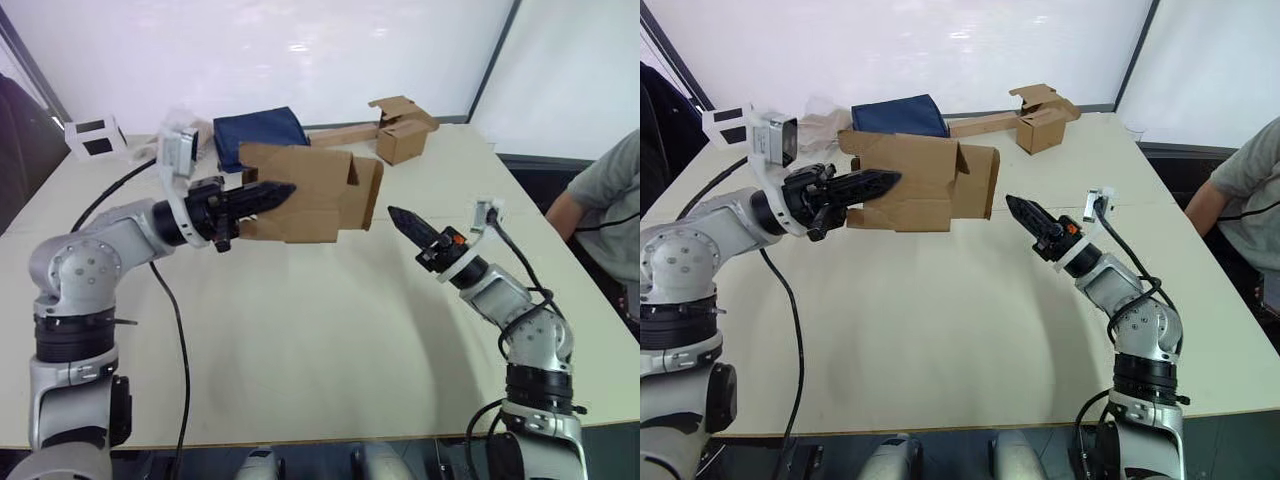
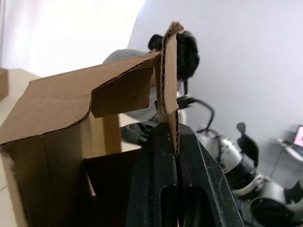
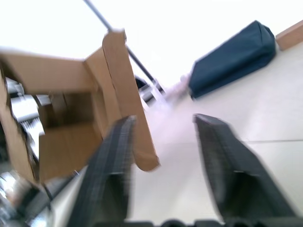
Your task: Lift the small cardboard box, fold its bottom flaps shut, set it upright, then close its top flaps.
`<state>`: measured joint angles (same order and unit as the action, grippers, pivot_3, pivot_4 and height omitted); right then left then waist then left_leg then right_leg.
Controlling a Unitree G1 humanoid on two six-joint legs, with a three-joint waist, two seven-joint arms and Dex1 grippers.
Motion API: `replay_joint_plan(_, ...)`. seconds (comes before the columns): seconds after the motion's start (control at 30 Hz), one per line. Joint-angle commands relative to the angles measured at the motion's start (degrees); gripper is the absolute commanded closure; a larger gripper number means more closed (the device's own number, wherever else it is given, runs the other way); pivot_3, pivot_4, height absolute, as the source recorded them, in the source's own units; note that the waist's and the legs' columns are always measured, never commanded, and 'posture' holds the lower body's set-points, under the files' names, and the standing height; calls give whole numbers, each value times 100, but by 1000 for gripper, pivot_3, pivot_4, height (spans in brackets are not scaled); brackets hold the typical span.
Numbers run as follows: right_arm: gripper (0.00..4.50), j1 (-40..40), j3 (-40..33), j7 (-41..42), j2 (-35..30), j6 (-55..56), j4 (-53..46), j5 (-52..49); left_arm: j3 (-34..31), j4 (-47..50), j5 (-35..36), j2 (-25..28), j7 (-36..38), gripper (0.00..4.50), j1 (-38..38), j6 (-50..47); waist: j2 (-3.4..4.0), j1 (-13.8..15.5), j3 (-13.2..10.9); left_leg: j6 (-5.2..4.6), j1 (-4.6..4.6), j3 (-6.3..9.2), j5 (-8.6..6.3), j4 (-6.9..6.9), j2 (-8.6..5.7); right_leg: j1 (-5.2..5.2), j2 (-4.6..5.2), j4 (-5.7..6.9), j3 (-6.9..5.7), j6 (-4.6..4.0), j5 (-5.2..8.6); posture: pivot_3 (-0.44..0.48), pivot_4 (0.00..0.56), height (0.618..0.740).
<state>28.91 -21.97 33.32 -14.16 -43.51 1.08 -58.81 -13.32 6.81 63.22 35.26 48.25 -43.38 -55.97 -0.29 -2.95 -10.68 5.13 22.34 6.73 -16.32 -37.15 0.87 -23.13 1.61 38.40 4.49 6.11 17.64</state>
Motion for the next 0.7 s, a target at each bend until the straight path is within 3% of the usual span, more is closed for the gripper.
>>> replay_joint_plan(0.03, 600, 357, -393, -37, 251, 6, 323, -723, -260, 111, 331, 9, -118, 4500, -143, -76, 2, -28, 0, 0, 0, 0, 0, 0, 0, 0, 1, 1, 0, 0, 0, 0, 150, 740)
replay_joint_plan(0.1, 26, 410, -289, -25, 381, -7, 325, -778, -274, 115, 388, -4, -170, 4500, -147, -97, 2, -35, -1, 0, 0, 0, 0, 1, 0, 0, 1, 1, 0, 0, 0, 0, 150, 740)
replay_joint_plan(0.27, 26, 484, -236, -158, 787, -58, 24, -1274, -270, 94, 414, 2, -234, 4500, -169, -72, 4, -104, -1, 1, 0, 1, 0, 1, 0, -1, 1, 3, 0, 0, 0, 0, 150, 740)
replay_joint_plan(0.7, 26, -30, 380, -638, 739, -412, -1502, -1890, -61, -232, -40, -46, 69, 4500, -305, 204, 7, -103, -2, 1, 1, 1, 0, 2, -1, -4, 2, 2, 0, 0, 0, 0, 150, 740)
